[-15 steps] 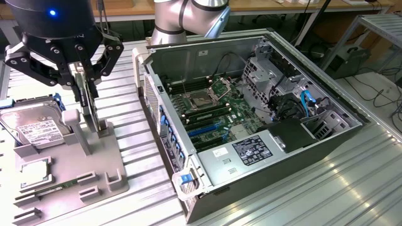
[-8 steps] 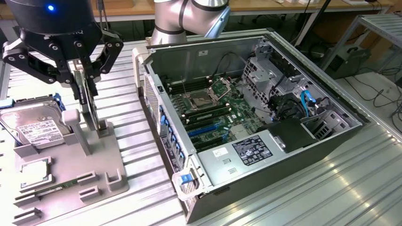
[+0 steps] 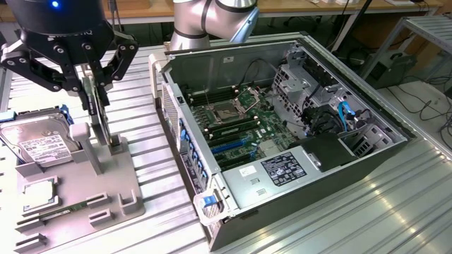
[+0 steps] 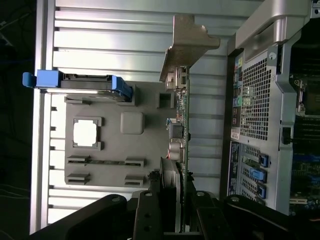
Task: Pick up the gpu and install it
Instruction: 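Pick up the gpu and move the gpu toward the slot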
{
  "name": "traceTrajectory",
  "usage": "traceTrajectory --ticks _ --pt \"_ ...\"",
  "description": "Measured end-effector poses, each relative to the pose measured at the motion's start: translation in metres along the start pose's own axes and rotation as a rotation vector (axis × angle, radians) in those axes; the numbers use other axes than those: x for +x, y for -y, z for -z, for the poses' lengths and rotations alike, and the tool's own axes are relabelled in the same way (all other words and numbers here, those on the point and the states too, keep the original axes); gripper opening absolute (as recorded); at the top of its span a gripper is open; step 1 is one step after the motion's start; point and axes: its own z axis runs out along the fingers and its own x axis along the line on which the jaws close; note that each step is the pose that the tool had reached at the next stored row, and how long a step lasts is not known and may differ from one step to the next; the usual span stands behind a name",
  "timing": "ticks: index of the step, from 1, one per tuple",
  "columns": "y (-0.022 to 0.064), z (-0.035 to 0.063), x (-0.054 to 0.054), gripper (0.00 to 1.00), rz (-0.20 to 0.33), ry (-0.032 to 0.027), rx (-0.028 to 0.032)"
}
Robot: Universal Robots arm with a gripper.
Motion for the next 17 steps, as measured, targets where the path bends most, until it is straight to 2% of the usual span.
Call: traceTrajectory --ticks 17 --pt "-0.0004 0.0079 0.0000 0.27 0.000 -0.0007 -0.0012"
